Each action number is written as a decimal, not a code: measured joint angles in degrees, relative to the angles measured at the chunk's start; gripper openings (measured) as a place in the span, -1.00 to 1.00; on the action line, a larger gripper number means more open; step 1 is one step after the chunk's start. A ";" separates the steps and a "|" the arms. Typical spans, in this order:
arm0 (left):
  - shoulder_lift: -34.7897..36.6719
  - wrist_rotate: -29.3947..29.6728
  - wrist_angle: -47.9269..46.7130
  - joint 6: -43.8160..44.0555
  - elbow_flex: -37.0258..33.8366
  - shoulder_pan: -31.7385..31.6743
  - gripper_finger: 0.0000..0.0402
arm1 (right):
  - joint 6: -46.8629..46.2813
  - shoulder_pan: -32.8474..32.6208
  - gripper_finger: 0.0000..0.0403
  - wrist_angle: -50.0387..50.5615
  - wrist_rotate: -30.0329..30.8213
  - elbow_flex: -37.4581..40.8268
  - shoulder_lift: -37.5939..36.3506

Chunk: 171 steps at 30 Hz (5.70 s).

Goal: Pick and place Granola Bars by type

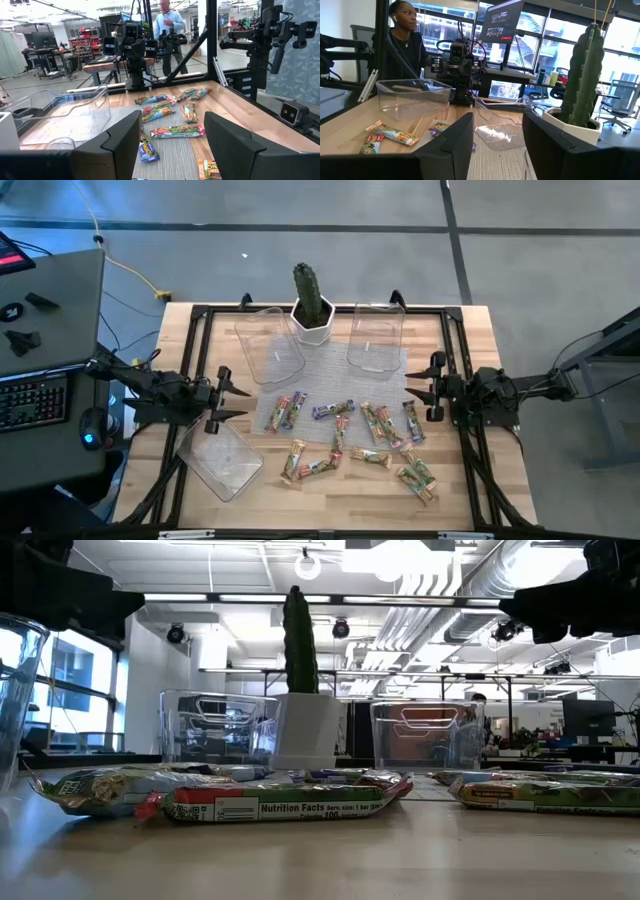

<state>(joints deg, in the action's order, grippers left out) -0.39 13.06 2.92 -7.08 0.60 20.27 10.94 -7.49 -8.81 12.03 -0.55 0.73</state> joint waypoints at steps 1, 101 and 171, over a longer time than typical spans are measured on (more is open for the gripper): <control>-0.01 0.01 -0.01 0.00 0.00 0.00 0.05 | 0.01 0.00 -0.24 0.00 0.00 0.01 0.00; -0.02 0.00 -0.02 0.00 0.00 0.00 0.05 | 0.00 0.00 -0.24 -0.01 0.00 -0.01 0.00; -4.02 3.51 4.24 -5.11 5.09 8.24 0.05 | 0.00 0.00 -0.24 -0.01 0.00 0.02 0.00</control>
<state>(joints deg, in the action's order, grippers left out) -4.40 16.57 7.16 -12.19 5.69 28.51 10.94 -7.49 -8.82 12.03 -0.54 0.73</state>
